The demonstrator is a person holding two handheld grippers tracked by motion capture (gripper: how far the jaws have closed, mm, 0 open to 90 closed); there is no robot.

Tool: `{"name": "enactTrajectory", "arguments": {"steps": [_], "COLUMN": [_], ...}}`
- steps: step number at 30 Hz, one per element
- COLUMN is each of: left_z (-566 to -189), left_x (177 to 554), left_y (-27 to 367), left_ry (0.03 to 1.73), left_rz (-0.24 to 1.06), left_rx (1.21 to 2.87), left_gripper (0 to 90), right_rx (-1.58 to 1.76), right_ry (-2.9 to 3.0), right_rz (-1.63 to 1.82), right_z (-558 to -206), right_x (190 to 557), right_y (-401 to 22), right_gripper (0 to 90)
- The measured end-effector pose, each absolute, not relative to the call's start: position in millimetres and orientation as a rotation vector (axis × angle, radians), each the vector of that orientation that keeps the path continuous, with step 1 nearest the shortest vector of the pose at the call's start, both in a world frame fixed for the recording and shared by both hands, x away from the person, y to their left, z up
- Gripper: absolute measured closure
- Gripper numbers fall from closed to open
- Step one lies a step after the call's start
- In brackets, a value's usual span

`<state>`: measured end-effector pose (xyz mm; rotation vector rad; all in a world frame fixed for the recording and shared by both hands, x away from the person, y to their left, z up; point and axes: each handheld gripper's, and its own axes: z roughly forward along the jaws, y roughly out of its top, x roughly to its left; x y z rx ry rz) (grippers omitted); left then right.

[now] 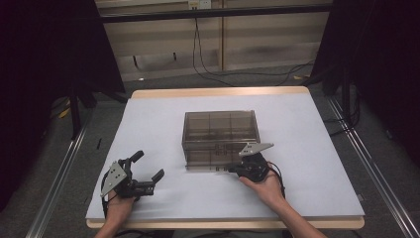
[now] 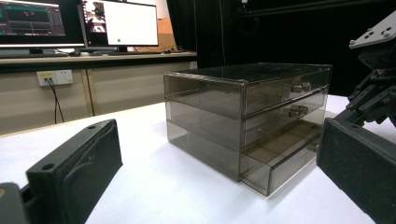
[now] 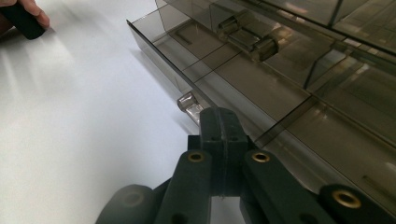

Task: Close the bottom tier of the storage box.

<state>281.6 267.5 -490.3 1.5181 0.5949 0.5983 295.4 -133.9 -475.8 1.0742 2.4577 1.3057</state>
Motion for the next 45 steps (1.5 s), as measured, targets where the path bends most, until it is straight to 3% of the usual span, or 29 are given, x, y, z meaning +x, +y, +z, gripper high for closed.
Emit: {"name": "enactTrajectory", "arguments": {"steps": [45], "left_z": [-490.3], "left_x": [281.9], "left_y": [267.7], "left_ry": [0.592], "left_rz": [0.598], "left_rx": [1.521], "left_gripper": [0.0], "right_rx": [1.114], "right_ry": [2.429], "right_rz": [1.258], "right_z": [-476.7], "right_x": [302.4], "right_y": [-137.6], "right_gripper": [90.0]}}
